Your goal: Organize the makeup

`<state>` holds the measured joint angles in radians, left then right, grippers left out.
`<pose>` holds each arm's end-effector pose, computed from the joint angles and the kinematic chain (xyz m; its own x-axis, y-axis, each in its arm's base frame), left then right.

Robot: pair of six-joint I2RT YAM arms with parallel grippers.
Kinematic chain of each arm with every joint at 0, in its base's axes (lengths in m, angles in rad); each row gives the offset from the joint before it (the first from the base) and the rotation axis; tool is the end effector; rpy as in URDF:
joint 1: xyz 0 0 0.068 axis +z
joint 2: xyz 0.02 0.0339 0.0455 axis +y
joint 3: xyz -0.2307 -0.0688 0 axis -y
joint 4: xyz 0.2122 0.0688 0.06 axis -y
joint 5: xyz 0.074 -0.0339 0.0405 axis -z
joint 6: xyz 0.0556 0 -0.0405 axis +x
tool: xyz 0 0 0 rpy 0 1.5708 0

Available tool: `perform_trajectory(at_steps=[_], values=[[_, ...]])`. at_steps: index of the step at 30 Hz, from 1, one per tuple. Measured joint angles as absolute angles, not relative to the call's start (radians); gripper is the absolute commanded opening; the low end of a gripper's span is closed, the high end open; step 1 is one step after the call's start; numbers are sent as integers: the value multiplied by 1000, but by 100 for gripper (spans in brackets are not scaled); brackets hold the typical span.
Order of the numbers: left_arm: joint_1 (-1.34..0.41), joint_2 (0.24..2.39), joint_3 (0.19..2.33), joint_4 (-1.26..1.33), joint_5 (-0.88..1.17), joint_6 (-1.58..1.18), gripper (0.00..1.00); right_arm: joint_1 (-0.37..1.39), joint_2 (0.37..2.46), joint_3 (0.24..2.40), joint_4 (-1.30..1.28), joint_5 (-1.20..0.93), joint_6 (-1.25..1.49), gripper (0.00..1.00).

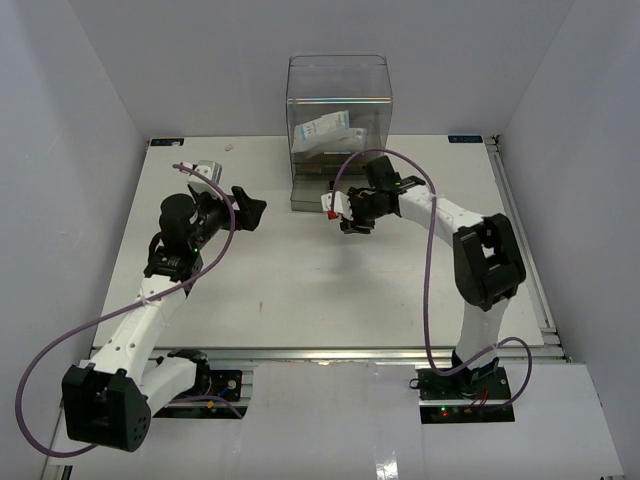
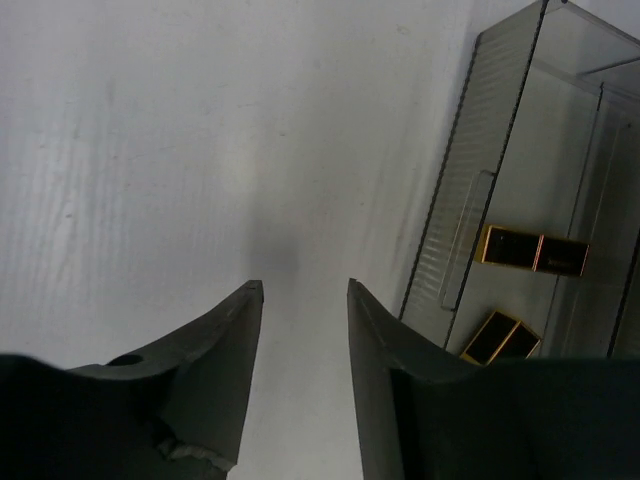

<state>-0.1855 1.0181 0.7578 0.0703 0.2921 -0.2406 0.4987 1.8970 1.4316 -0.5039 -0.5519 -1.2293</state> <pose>0.2372 -0.0608 0.2892 -0.2886 -0.1780 -0.9408 0.3972 0.8717 -0.2868 0.3190 0.2069 0.1904 0.3868 -0.7030 -0.5968 -0.9059 -0.1687 -0.3884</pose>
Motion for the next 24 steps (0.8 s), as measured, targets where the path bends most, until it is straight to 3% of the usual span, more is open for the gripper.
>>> perform_trajectory(at_steps=[5,10,15,20,24], values=[[-183,1002,758,56,269,-220,98,531,2039,1543,-494,-471,-1155,24],[-173,988,758,56,262,-216,98,548,2116,1610,-494,-408,-1082,23],[-163,986,758,56,258,-217,98,550,2140,1624,-429,-294,-1005,35],[-159,986,758,56,255,-217,98,550,2165,1625,-353,-171,-958,63],[-159,986,758,56,251,-217,98,552,2186,1640,-281,-83,-948,79]])
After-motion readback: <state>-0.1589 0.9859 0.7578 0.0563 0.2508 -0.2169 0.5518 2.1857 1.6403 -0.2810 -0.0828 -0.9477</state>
